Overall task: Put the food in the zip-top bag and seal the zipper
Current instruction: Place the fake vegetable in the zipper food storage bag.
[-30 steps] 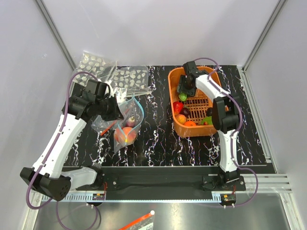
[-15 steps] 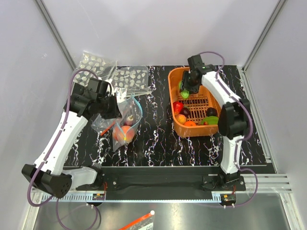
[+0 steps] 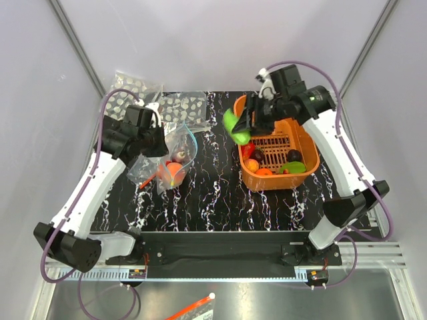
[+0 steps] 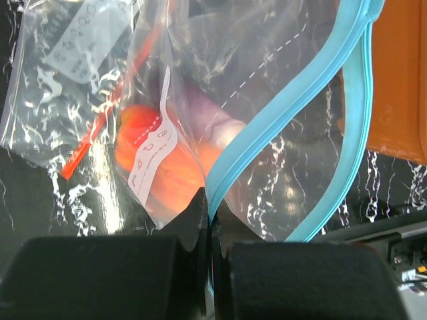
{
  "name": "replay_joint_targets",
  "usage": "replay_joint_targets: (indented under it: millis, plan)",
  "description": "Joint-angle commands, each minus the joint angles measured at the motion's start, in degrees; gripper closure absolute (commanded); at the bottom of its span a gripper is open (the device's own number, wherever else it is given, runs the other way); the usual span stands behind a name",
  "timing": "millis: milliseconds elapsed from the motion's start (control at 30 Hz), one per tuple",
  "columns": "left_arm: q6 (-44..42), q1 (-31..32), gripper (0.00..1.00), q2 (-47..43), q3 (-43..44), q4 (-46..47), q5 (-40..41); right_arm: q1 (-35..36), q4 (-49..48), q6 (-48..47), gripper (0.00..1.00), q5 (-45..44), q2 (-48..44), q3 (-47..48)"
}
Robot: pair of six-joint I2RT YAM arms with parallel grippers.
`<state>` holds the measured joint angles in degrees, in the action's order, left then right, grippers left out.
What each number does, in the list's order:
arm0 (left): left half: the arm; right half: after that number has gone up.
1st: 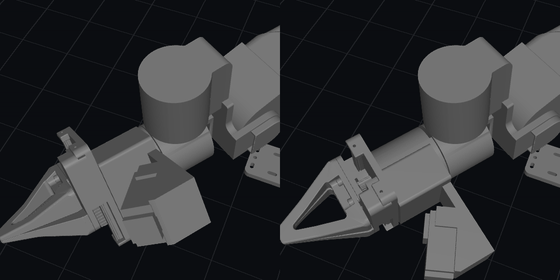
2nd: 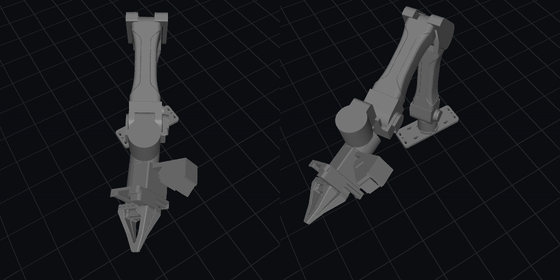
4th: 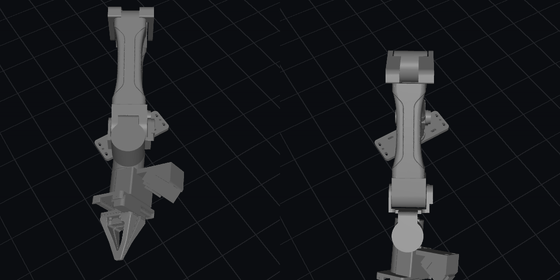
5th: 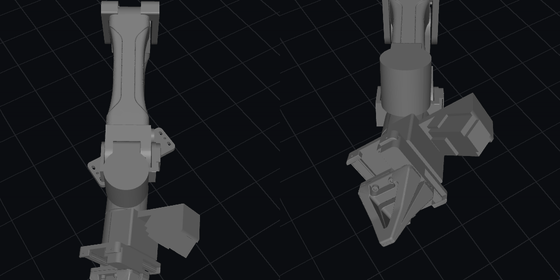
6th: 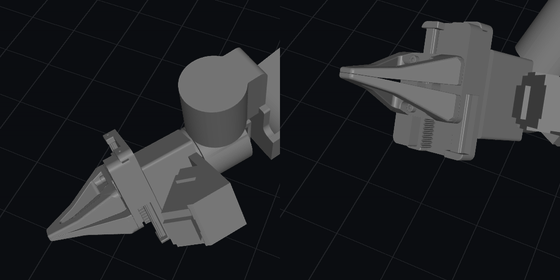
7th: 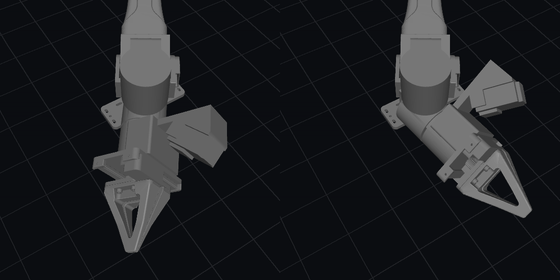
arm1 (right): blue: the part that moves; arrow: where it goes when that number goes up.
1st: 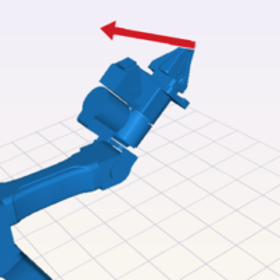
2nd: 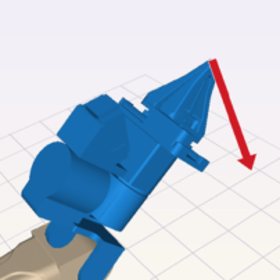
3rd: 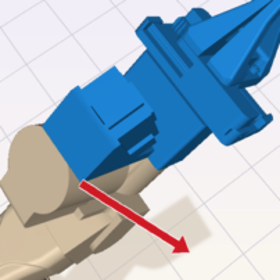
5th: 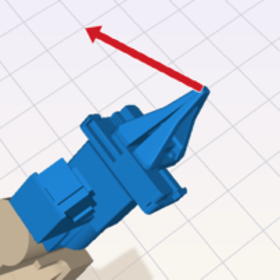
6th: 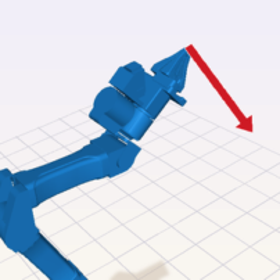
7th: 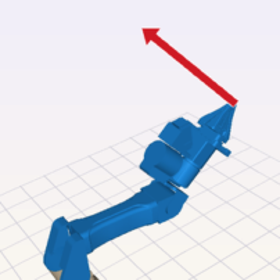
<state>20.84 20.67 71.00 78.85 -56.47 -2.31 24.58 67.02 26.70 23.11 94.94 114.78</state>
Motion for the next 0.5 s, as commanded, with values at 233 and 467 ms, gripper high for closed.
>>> replay_joint_targets:
  millis: [233,467]
  plan:
    - [-4.8,-0.3,1.0,0.5,-4.9,14.7,-3.6,13.4,-5.1,16.8,0.64,16.6,2.0,-3.1]
    - [-4.6,-0.3,1.0,-0.3,-6.9,15.5,-6.8,14.0,-19.7,30.4,0.66,23.6,5.1,-7.5]
